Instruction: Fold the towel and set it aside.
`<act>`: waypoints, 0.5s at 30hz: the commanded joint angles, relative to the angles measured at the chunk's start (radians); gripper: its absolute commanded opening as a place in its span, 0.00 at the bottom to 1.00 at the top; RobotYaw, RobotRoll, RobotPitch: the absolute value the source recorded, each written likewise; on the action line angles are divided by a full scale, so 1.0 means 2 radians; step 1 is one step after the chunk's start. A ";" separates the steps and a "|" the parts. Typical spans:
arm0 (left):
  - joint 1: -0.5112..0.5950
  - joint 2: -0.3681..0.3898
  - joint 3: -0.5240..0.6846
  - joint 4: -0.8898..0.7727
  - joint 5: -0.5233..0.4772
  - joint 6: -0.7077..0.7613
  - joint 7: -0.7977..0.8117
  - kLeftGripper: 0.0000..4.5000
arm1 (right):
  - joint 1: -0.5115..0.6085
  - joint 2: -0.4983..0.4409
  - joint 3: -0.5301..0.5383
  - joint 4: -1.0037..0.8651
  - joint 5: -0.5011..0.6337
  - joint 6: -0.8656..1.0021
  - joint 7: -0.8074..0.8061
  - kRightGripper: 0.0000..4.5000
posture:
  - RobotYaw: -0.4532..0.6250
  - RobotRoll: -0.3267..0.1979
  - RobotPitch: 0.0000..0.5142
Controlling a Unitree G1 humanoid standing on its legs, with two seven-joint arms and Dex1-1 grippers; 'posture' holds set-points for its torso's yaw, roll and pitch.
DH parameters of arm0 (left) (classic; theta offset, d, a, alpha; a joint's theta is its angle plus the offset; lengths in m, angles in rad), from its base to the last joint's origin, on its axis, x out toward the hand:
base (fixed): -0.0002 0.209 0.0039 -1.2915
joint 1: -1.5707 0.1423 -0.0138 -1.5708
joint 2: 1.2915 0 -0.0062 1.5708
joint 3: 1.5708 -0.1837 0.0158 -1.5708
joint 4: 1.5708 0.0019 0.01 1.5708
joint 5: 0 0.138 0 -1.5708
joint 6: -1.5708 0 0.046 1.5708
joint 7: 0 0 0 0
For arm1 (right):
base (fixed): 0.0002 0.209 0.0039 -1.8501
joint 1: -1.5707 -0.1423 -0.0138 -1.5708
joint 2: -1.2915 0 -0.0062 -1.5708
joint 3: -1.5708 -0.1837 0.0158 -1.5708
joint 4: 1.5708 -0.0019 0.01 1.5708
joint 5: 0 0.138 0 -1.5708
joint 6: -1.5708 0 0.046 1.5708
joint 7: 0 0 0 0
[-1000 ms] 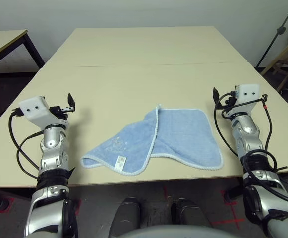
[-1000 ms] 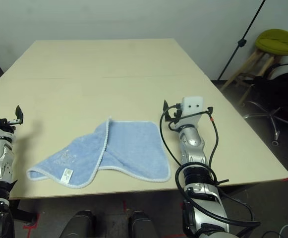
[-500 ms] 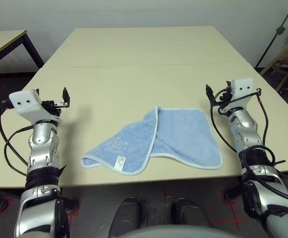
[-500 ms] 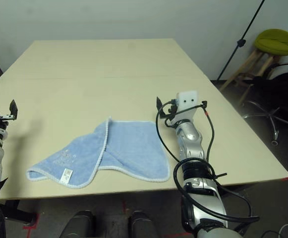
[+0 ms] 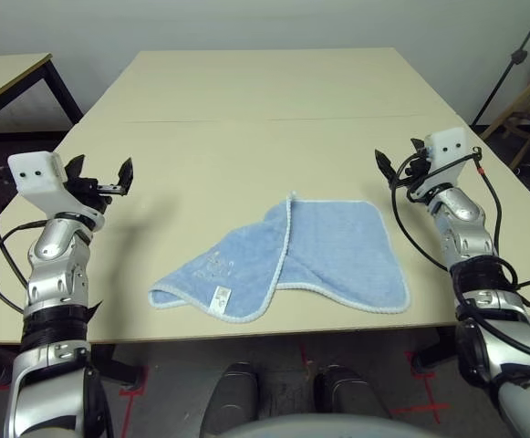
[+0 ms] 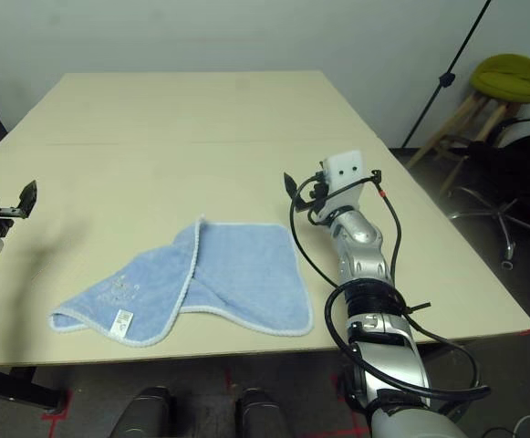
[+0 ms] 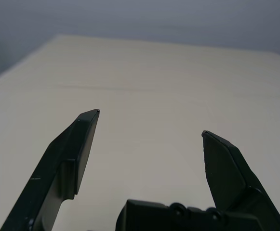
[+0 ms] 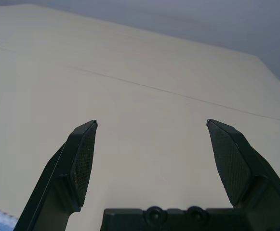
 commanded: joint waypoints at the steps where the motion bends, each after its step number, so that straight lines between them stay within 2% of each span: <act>1: -0.003 0.029 -0.007 -0.020 -0.003 0.032 -0.037 1.00 | -0.018 -0.007 0.012 0.002 0.006 0.037 0.032 1.00 | 0.58 0.62 0.07; 3: -0.013 0.045 -0.007 -0.029 -0.010 0.050 -0.053 1.00 | -0.028 -0.010 0.017 0.003 0.009 0.066 0.051 1.00 | 0.59 0.62 0.07; 6: -0.020 0.085 -0.014 -0.066 -0.031 0.107 -0.101 1.00 | -0.056 -0.030 0.053 0.013 -0.011 0.124 0.111 1.00 | 0.60 0.62 0.07; 10: -0.002 0.128 -0.026 -0.137 -0.070 0.187 -0.166 1.00 | -0.103 -0.053 0.090 0.047 -0.026 0.169 0.179 1.00 | 0.63 0.62 0.07; 15: 0.021 0.169 -0.040 -0.207 -0.120 0.267 -0.241 1.00 | -0.168 -0.068 0.114 0.117 -0.052 0.195 0.218 1.00 | 0.64 0.62 0.07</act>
